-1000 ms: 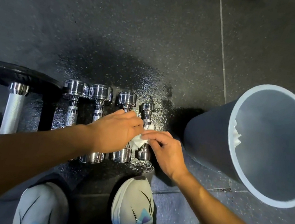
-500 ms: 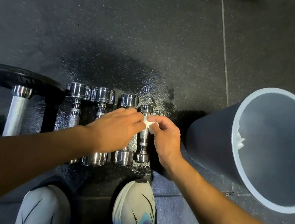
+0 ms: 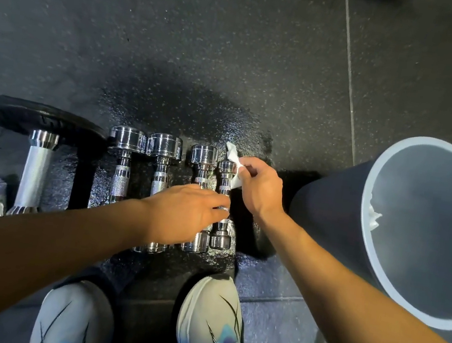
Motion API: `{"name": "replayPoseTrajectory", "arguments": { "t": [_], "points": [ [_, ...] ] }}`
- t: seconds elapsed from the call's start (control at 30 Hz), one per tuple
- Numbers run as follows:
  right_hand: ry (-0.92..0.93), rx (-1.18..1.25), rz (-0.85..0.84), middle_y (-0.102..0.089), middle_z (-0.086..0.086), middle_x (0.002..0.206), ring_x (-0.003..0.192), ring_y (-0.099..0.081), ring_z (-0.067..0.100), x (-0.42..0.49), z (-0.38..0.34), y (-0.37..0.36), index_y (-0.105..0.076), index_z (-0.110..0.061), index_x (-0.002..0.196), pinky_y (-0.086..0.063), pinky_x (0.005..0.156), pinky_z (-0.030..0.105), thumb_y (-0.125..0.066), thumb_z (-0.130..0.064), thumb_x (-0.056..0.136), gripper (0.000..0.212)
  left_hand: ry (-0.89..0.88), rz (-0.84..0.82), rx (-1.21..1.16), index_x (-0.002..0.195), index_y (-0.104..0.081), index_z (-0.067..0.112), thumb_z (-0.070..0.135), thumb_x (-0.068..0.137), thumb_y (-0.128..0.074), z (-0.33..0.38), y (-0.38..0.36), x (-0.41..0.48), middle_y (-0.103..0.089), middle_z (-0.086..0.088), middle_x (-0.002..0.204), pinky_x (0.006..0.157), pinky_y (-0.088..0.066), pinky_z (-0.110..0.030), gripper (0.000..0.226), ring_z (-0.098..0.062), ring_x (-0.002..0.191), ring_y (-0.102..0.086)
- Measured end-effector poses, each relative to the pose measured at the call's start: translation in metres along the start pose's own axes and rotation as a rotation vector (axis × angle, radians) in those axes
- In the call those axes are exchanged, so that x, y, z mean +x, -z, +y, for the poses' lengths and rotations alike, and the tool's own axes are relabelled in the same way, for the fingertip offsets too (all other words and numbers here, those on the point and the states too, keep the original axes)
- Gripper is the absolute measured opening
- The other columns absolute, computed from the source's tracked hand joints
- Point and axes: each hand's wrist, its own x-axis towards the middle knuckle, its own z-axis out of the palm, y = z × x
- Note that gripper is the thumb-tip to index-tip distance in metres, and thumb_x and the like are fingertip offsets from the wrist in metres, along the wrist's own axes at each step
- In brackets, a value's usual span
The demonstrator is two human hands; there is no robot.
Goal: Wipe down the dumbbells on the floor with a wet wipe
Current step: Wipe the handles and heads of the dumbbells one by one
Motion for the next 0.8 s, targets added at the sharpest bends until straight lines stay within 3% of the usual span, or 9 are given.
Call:
{"name": "replayPoseTrajectory", "arguments": {
  "t": [0.13,0.27,0.4,0.47,0.57,0.67,0.8],
  "points": [
    [0.018,-0.053,-0.045,-0.075,-0.007,0.085,0.079,-0.066,0.011,0.003,0.000,0.004,-0.075,-0.026,0.099,-0.042,0.065,0.004,-0.058,-0.013,0.099,0.022,-0.003,-0.022,0.040,0.149,-0.042,0.019,0.004,0.093,-0.047,0.002,0.002,0.000,-0.039,0.002,0.152,0.109,-0.035,-0.036,0.058,-0.018,0.135,-0.044],
    [-0.003,-0.006,-0.017,-0.076,-0.010,0.081,0.083,-0.068,0.004,-0.001,0.000,0.008,-0.075,-0.028,0.102,-0.041,0.068,0.001,-0.058,-0.013,0.099,0.023,-0.008,-0.093,0.048,0.158,-0.028,0.021,0.004,0.096,-0.042,0.004,0.005,0.001,-0.022,0.002,0.165,0.117,-0.021,-0.034,0.065,-0.016,0.150,-0.023],
    [-0.032,0.012,0.005,-0.075,-0.013,0.073,0.079,-0.065,-0.007,0.000,0.001,0.012,-0.074,-0.028,0.107,-0.040,0.069,0.001,-0.058,-0.015,0.100,0.022,-0.034,-0.128,0.070,0.158,-0.027,0.020,0.000,0.096,-0.042,0.009,0.010,0.007,-0.021,0.001,0.166,0.117,-0.022,-0.039,0.066,-0.016,0.152,-0.022],
    [-0.019,0.015,0.014,-0.073,-0.013,0.068,0.073,-0.063,-0.009,-0.001,0.001,0.015,-0.073,-0.028,0.105,-0.040,0.067,0.000,-0.058,-0.013,0.101,0.022,-0.017,-0.191,0.114,0.159,-0.021,0.020,0.002,0.099,-0.040,0.011,0.011,0.013,-0.014,0.002,0.168,0.122,-0.014,-0.041,0.065,-0.015,0.154,-0.014],
    [-0.001,-0.021,0.046,-0.074,-0.011,0.082,0.073,-0.063,-0.001,0.000,0.002,0.018,-0.073,-0.026,0.100,-0.046,0.067,0.005,-0.058,-0.011,0.100,0.022,-0.017,-0.283,0.163,0.161,-0.013,0.020,0.009,0.103,-0.039,0.018,0.014,0.025,-0.005,0.001,0.169,0.124,-0.002,-0.045,0.064,-0.016,0.155,-0.005],
    [-0.025,-0.037,0.064,-0.076,-0.004,0.095,0.080,-0.065,-0.001,0.004,0.006,0.018,-0.075,-0.022,0.111,-0.042,0.066,0.002,-0.059,-0.013,0.100,0.022,-0.037,-0.323,0.186,0.160,-0.016,0.017,0.011,0.102,-0.040,0.023,0.018,0.034,-0.008,-0.002,0.169,0.125,-0.004,-0.046,0.063,-0.019,0.155,-0.008],
    [-0.029,-0.066,0.089,-0.075,-0.004,0.099,0.082,-0.065,-0.001,0.006,0.008,0.020,-0.076,-0.024,0.111,-0.039,0.065,-0.002,-0.060,-0.014,0.099,0.022,-0.082,-0.319,0.221,0.159,-0.019,0.015,0.011,0.102,-0.041,0.023,0.021,0.042,-0.014,-0.005,0.167,0.126,-0.007,-0.046,0.062,-0.021,0.153,-0.014]
  ]
}}
